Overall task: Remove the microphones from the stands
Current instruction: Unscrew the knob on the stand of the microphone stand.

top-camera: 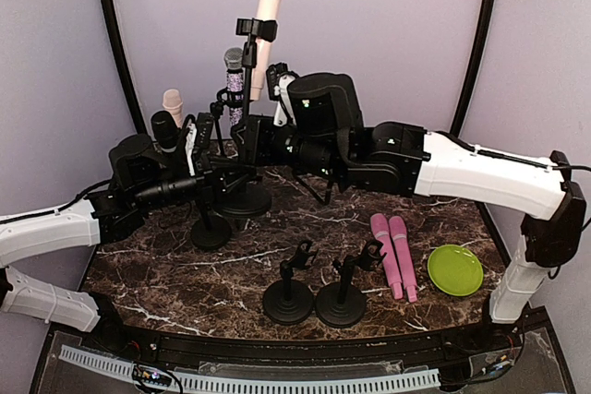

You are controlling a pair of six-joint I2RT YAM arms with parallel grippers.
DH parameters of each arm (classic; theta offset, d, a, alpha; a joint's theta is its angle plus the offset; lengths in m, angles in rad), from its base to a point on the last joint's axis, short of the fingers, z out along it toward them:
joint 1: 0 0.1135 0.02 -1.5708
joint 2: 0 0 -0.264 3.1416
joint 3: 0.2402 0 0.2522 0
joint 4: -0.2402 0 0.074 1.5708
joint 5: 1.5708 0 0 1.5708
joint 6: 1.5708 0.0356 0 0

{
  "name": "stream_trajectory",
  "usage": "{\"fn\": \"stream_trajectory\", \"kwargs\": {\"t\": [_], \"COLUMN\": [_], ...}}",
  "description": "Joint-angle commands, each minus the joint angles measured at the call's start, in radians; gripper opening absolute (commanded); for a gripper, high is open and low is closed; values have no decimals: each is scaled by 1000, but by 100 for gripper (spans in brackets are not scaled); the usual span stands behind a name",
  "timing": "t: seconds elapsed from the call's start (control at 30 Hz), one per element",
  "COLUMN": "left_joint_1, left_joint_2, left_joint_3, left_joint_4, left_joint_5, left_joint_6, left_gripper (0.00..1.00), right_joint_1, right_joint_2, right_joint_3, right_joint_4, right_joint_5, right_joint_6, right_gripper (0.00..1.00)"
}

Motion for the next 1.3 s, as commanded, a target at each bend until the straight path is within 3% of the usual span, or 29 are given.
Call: {"fn": "stream_trajectory", "kwargs": {"t": [0.0, 0.27, 0.47, 0.7, 0.83, 1.13, 1.27], "left_joint_1": [-1, 0, 0, -1, 0, 0, 0], "left_joint_2": [-25, -18, -4, 8, 13, 17, 32], "left_joint_3": [22, 23, 33, 41, 45, 62, 74], "left_joint_4": [89, 91, 89, 90, 113, 181, 192], "left_joint_5": [10, 22, 53, 92, 151, 381, 434], "left_joint_6": [22, 17, 9, 7, -3, -13, -26], "left_gripper": [0, 0, 0, 0, 0, 0, 0], "right_joint_1": [6, 6, -2, -23, -54, -123, -134], "right_joint_2": [10, 6, 2, -32, -105, -245, -277], "right_joint_3": [40, 45, 46, -9, -105, -242, -257], "right_joint_4": [-49, -38, -26, 37, 135, 264, 251], "right_joint_5": [63, 81, 67, -30, -159, -662, -752], "right_joint_6": [3, -15, -35, -74, -112, -185, -186], "right_gripper": [47, 37, 35, 14, 10, 10, 10]}}
